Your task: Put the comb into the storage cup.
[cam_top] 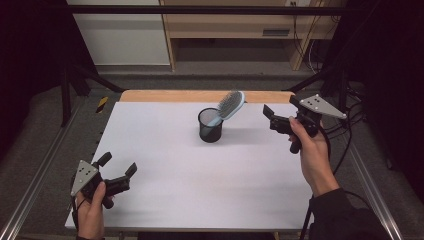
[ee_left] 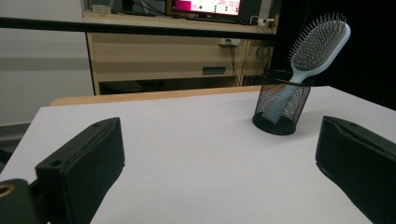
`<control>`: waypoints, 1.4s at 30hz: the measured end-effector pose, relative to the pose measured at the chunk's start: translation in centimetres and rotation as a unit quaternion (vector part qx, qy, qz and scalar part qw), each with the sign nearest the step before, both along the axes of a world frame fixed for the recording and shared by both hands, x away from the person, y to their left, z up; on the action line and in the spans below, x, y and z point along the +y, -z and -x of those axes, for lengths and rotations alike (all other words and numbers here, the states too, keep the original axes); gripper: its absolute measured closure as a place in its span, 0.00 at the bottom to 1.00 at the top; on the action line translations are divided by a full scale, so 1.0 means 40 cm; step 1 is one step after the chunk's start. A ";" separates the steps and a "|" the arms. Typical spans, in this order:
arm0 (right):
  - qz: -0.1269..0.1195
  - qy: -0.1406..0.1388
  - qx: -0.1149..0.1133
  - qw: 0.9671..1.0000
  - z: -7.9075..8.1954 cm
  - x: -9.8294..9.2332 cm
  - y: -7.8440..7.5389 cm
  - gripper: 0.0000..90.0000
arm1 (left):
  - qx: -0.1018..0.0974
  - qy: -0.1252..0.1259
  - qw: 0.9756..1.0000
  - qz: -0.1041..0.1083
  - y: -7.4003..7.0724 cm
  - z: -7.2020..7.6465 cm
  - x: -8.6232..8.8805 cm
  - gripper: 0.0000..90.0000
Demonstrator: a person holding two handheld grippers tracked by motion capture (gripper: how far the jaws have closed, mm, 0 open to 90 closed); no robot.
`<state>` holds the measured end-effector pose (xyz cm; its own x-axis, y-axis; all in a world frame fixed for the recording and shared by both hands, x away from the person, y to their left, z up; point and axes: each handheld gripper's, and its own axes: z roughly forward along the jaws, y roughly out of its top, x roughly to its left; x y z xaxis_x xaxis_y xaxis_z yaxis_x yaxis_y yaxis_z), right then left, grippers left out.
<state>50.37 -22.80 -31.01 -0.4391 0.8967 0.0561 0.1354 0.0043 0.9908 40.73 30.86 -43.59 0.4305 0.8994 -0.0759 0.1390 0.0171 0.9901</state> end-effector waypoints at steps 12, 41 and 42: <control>-0.005 -0.001 0.003 1.000 0.034 -0.032 0.041 0.05 | -0.003 -0.019 1.000 0.013 -0.004 0.000 0.051 0.02; -0.009 0.011 -0.017 1.000 0.131 -0.128 0.129 0.05 | -0.004 0.014 1.000 0.000 -0.002 -0.001 0.018 0.02; -0.007 0.011 -0.018 1.000 0.134 -0.129 0.130 0.05 | -0.004 0.014 1.000 -0.001 -0.002 -0.001 0.018 0.02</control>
